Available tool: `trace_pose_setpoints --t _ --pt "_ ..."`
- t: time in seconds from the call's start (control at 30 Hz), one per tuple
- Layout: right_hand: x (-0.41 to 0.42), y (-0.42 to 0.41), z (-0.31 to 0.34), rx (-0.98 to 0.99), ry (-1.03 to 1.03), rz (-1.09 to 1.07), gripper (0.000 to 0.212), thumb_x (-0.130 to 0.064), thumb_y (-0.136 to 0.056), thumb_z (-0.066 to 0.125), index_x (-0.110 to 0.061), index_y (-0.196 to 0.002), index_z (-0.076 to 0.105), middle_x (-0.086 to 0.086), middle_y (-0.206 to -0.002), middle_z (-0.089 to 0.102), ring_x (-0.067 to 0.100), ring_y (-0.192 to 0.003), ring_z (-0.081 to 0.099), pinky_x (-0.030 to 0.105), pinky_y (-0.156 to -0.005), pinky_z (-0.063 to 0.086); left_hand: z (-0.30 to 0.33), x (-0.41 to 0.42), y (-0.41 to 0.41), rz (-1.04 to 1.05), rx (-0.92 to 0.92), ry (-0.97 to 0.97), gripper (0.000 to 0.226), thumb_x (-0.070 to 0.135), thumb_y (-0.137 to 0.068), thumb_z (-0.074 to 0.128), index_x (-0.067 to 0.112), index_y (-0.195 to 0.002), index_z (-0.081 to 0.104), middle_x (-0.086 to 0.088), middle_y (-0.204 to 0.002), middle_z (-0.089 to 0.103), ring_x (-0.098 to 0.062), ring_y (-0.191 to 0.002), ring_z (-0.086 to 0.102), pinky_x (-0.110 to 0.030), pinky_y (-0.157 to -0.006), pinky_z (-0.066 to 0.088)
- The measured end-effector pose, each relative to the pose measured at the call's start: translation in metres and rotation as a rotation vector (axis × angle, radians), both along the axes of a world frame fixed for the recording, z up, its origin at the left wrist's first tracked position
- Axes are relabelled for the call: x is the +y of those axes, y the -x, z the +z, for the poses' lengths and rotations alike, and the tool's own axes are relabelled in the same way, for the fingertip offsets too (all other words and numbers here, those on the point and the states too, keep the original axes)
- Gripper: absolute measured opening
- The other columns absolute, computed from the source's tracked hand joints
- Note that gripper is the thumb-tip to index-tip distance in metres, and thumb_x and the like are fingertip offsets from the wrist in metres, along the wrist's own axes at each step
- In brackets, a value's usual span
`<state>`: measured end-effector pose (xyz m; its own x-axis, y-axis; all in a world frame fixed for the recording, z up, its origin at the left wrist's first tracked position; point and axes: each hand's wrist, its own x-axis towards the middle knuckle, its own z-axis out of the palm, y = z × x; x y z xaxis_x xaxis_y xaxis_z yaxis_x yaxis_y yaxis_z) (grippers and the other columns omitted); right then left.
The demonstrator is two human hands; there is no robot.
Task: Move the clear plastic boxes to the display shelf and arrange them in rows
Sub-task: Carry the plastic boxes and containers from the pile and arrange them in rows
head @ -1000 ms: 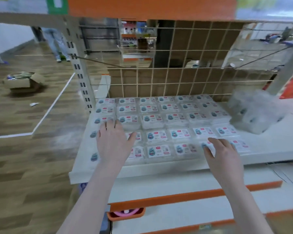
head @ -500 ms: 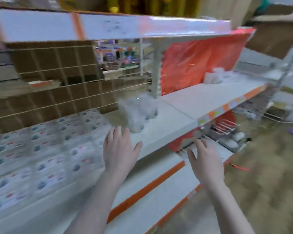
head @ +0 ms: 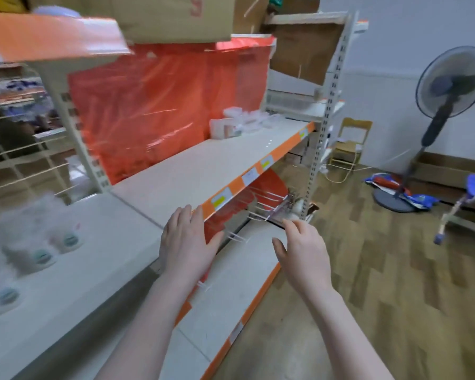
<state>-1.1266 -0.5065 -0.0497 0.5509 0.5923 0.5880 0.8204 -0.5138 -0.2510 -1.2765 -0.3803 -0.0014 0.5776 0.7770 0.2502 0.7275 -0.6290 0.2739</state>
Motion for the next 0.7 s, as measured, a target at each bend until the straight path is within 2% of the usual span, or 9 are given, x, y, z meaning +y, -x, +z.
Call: trace_pose_setpoints --t 0.23,0.4,0.7 --pt "0.054 -0.127 -0.019 -0.035 0.017 -0.079 0.033 -0.014 -0.062 0.081 -0.003 -0.088 0.065 0.01 -0.072 0.058 0.032 -0.067 0.058 0.034 -0.058 0.05 -0.026 0.07 -0.135 -0.046 0.001 0.009 0.068 0.053 -0.09 0.047 0.017 -0.145 0.029 -0.006 -0.151 0.027 -0.024 -0.142 0.018 -0.035 -0.113 0.017" --pt "0.119 -0.226 -0.016 -0.033 0.032 -0.09 0.037 -0.019 -0.066 0.081 -0.001 -0.095 0.065 0.014 -0.082 0.061 0.034 -0.074 0.06 0.038 -0.065 0.053 -0.027 0.133 -0.23 -0.069 -0.012 0.024 0.068 0.049 -0.089 0.052 0.011 -0.142 0.036 -0.011 -0.149 0.033 -0.028 -0.14 0.022 -0.038 -0.113 0.019" --pt "0.224 -0.35 -0.004 -0.006 0.06 -0.016 0.035 -0.026 -0.075 0.073 -0.002 -0.098 0.062 0.015 -0.087 0.06 0.036 -0.082 0.058 0.041 -0.071 0.05 -0.02 0.222 -0.34 -0.003 0.048 0.021 0.07 0.056 -0.092 0.04 0.015 -0.147 0.026 -0.007 -0.156 0.02 -0.023 -0.144 0.011 -0.035 -0.116 0.01"
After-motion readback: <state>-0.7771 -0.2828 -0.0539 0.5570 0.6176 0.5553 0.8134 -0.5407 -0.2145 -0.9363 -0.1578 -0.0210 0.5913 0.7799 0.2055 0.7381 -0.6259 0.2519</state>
